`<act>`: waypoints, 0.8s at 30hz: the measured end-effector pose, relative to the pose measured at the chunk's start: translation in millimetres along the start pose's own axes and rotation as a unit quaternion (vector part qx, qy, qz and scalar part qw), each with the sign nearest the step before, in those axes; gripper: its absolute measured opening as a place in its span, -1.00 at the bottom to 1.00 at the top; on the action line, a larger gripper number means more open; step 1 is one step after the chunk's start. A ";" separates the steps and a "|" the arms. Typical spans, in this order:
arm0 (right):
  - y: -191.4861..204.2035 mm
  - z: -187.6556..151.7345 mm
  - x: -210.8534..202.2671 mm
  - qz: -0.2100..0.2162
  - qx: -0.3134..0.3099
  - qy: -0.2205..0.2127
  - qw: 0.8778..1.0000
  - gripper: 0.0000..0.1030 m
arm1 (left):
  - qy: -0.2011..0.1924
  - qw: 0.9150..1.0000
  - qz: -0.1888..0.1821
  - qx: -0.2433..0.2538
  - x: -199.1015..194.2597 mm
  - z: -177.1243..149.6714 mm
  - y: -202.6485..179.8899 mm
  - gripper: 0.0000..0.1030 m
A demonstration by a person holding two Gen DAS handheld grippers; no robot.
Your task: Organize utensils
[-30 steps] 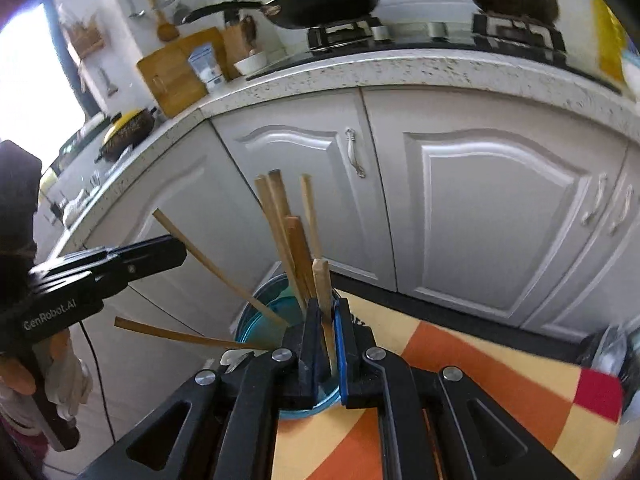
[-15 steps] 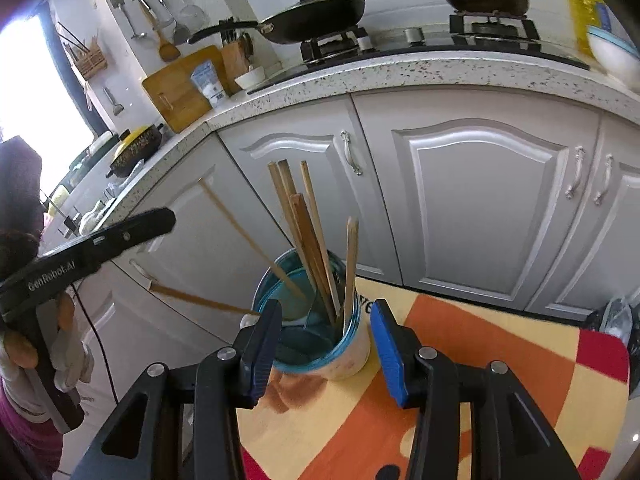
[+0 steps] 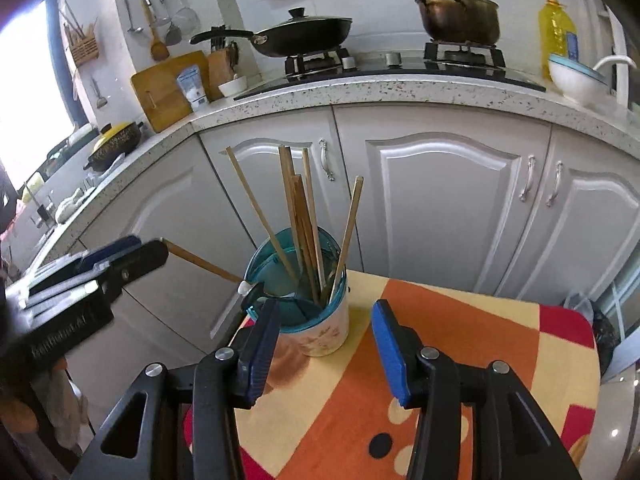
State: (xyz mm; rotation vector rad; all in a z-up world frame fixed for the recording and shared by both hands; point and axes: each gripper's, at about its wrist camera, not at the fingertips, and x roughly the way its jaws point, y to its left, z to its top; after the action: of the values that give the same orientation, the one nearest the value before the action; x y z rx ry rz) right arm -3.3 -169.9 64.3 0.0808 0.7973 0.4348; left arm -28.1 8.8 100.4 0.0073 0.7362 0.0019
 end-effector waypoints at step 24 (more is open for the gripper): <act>23.0 -11.0 -20.5 -0.016 -0.014 -0.016 1.000 -0.01 | -0.013 0.999 0.018 -0.024 -19.1 -18.2 5.0 -0.28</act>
State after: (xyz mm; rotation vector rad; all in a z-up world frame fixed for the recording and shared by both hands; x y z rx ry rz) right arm -31.7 -158.3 75.8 0.0492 0.7609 0.4125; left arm -54.4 13.8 99.7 -0.0246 0.7089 0.0531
